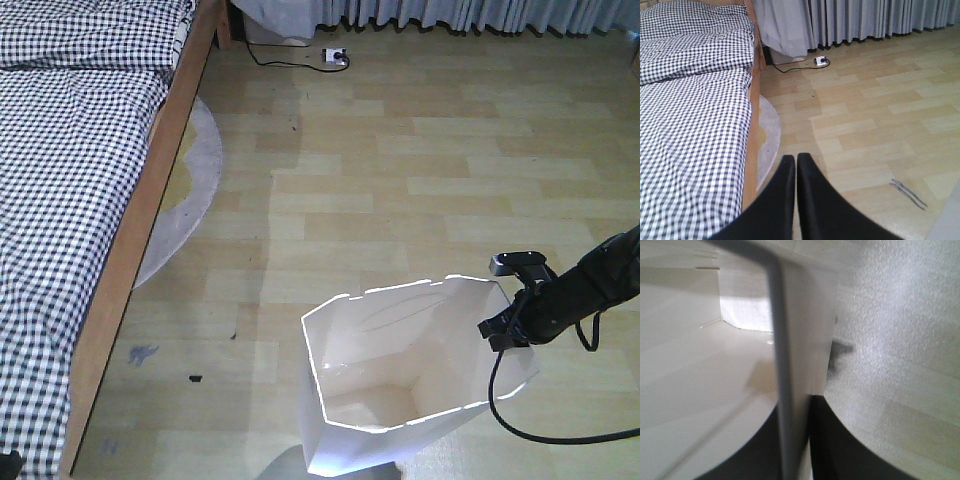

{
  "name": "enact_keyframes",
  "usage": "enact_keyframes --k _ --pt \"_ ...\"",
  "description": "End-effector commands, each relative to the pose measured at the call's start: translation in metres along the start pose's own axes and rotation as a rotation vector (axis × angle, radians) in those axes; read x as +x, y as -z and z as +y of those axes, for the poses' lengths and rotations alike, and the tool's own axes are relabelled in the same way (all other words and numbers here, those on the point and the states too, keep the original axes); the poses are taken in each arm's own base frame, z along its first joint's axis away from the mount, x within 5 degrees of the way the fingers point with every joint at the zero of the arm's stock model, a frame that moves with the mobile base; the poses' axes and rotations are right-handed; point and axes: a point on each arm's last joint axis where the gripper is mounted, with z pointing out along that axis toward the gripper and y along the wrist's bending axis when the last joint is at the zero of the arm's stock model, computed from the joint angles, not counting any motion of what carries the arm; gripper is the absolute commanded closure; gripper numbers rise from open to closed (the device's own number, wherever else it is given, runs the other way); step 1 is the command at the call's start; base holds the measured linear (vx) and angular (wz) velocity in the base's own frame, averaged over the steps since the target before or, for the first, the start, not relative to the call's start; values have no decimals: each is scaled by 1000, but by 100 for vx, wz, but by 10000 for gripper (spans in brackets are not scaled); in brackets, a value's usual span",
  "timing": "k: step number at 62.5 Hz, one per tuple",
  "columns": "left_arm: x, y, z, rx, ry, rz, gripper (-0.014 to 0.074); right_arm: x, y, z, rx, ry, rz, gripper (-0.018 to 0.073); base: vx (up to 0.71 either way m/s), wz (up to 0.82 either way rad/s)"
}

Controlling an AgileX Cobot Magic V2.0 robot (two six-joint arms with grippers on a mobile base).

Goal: Move trash bin to bedside with robot
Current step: 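Drive toward the bed and curtains carrying the bin in the right gripper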

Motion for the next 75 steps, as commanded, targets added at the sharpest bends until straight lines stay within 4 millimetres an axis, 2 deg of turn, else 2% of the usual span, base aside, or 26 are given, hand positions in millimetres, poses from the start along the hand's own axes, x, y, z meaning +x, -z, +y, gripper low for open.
enact_keyframes --k 1,75 --pt "-1 0 0 -5 5 -72 603 -16 27 12 -93 -22 -63 559 34 0" --pt "-1 0 0 -5 5 -72 603 -16 27 12 -93 -22 -63 559 32 0"
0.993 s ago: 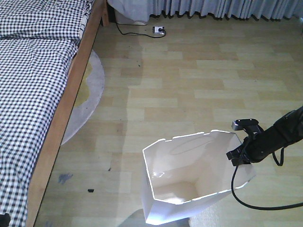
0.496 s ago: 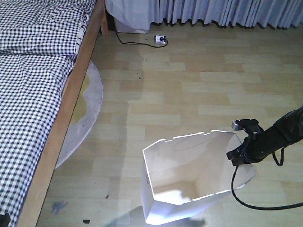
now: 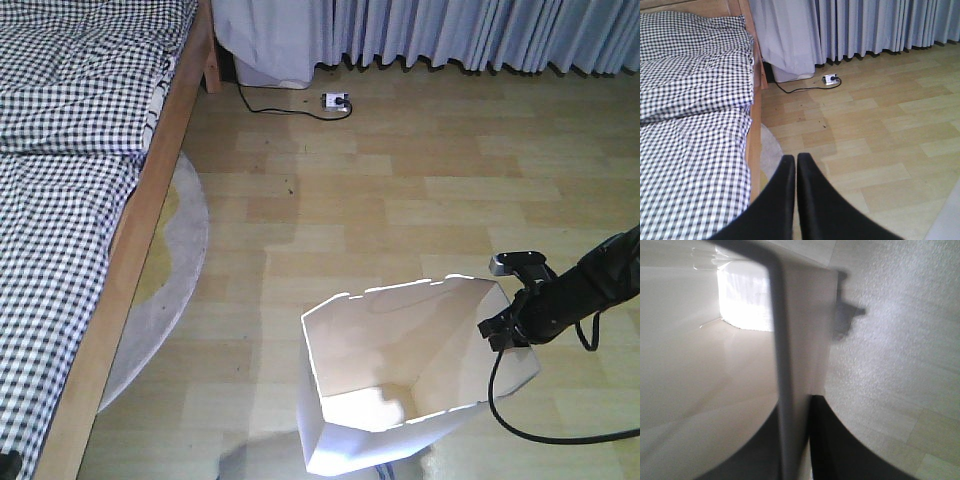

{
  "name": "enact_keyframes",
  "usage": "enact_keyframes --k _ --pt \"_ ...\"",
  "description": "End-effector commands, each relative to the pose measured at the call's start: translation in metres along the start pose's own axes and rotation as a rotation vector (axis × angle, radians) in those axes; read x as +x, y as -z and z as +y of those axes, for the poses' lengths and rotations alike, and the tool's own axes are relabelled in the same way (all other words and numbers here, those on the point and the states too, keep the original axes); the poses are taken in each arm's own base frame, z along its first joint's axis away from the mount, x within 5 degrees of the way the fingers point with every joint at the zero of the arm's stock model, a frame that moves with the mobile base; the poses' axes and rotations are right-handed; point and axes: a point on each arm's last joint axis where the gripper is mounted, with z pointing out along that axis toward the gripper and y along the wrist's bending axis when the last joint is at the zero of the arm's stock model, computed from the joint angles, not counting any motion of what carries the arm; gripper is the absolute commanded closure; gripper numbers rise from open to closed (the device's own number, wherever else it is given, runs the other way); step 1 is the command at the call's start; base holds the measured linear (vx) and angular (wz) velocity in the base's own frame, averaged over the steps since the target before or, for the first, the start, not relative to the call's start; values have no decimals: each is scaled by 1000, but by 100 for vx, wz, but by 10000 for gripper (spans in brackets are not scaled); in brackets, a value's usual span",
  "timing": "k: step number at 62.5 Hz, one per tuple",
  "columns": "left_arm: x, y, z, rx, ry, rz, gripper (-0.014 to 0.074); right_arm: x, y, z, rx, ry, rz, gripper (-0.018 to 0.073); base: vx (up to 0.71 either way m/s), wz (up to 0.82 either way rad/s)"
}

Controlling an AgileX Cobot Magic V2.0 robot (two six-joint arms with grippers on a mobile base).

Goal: Move trash bin to bedside with robot
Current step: 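Drive toward the bed and curtains carrying the bin in the right gripper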

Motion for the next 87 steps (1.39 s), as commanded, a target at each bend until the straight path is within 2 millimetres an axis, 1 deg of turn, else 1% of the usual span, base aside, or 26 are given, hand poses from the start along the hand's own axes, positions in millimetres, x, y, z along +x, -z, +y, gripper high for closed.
enact_keyframes --k 1,40,87 --pt "-1 0 0 -5 5 -72 603 -16 27 12 -93 -22 -63 559 32 -7" --pt "-1 0 0 -5 5 -72 603 -16 27 12 -93 -22 -63 559 33 -7" --pt "-1 0 0 -5 5 -72 603 -16 27 12 -93 -22 -63 559 30 2"
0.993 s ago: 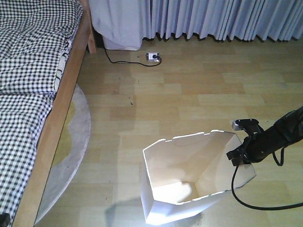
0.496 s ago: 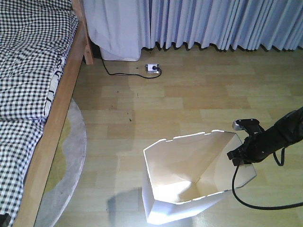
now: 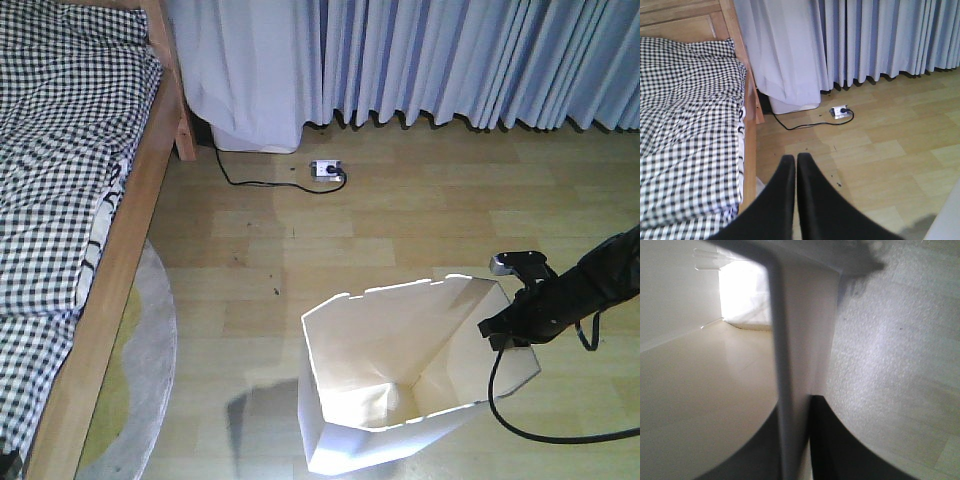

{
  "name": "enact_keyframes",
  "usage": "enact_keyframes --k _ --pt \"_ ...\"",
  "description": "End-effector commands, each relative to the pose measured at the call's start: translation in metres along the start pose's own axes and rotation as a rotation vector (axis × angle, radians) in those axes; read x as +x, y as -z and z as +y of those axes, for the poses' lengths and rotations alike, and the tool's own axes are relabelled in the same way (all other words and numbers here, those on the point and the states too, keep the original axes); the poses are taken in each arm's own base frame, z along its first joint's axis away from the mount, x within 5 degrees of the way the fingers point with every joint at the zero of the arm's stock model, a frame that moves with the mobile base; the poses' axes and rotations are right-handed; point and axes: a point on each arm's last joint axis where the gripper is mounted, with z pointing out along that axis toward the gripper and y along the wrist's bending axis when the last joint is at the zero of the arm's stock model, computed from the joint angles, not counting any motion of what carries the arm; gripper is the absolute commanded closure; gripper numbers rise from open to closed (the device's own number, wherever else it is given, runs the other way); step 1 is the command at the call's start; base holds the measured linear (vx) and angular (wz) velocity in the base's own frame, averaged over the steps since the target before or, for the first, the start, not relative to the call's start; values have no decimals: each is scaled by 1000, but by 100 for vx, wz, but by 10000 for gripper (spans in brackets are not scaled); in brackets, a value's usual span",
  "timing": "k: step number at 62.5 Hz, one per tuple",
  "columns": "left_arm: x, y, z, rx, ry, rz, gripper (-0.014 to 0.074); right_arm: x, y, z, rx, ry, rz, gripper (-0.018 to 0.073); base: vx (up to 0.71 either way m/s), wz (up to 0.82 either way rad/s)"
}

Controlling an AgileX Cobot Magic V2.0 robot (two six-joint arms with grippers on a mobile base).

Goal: Move trash bin to bedside with robot
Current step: 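Drive toward the bed and curtains carrying the bin in the right gripper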

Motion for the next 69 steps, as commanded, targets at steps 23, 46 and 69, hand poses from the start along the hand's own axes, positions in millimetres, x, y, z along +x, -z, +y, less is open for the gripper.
enact_keyframes --k 23,46,69 --pt "-1 0 0 -5 5 -72 603 -16 27 13 -96 -19 -60 559 24 -4" --pt "-1 0 0 -5 5 -72 603 -16 27 13 -96 -19 -60 559 18 -2" --pt "-1 0 0 -5 5 -72 603 -16 27 13 -96 -19 -60 559 16 3"
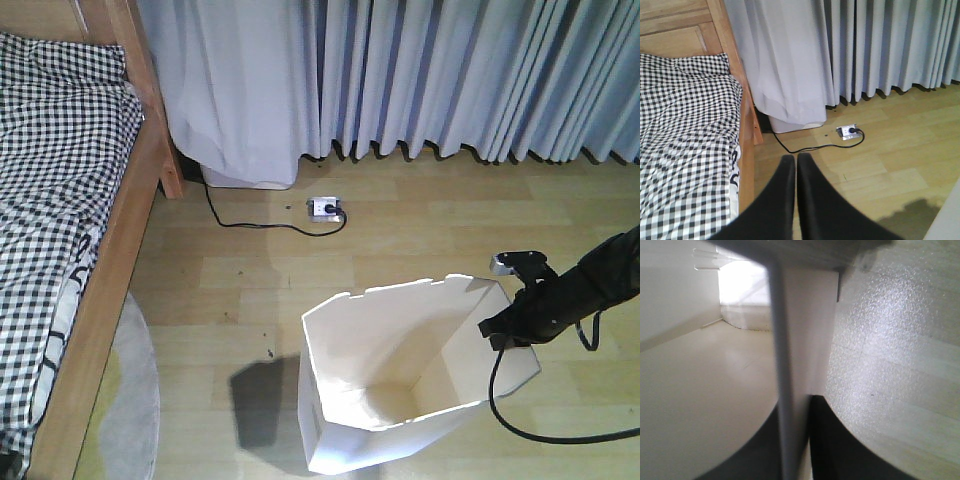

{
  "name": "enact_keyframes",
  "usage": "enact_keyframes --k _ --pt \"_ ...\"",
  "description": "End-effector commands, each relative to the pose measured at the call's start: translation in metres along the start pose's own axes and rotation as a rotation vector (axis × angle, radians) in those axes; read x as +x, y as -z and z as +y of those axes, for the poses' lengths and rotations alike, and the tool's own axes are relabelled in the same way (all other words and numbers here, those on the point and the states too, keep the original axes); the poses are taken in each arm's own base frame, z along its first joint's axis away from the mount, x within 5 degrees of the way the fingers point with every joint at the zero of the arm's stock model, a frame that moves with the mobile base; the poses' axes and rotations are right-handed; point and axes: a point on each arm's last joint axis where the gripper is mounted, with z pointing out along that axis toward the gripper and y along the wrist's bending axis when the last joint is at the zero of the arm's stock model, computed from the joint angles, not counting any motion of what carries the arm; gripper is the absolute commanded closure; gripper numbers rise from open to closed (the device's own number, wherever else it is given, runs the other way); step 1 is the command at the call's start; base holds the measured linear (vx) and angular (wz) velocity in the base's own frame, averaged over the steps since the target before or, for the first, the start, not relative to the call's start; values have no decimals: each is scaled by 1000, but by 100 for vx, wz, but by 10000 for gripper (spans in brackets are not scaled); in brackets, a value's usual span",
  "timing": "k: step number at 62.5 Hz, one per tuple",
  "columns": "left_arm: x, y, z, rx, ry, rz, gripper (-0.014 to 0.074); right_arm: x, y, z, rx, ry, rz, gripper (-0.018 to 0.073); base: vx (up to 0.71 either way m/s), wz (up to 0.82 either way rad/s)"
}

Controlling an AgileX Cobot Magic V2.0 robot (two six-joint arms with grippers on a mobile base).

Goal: Move trash bin to bedside with robot
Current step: 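Drive toward the bed and curtains carrying the bin in the right gripper, then stop beside the bed foot with the bin held in the right gripper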

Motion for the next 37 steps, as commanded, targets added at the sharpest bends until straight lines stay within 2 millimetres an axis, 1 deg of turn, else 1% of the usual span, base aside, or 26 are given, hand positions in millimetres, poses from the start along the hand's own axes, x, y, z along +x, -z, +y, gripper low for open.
enact_keyframes --k 1,37 --pt "-1 0 0 -5 5 -72 603 -16 27 13 -98 -18 -59 559 16 5" --pt "-1 0 0 -5 5 -72 603 -16 27 13 -98 -18 -59 559 19 2"
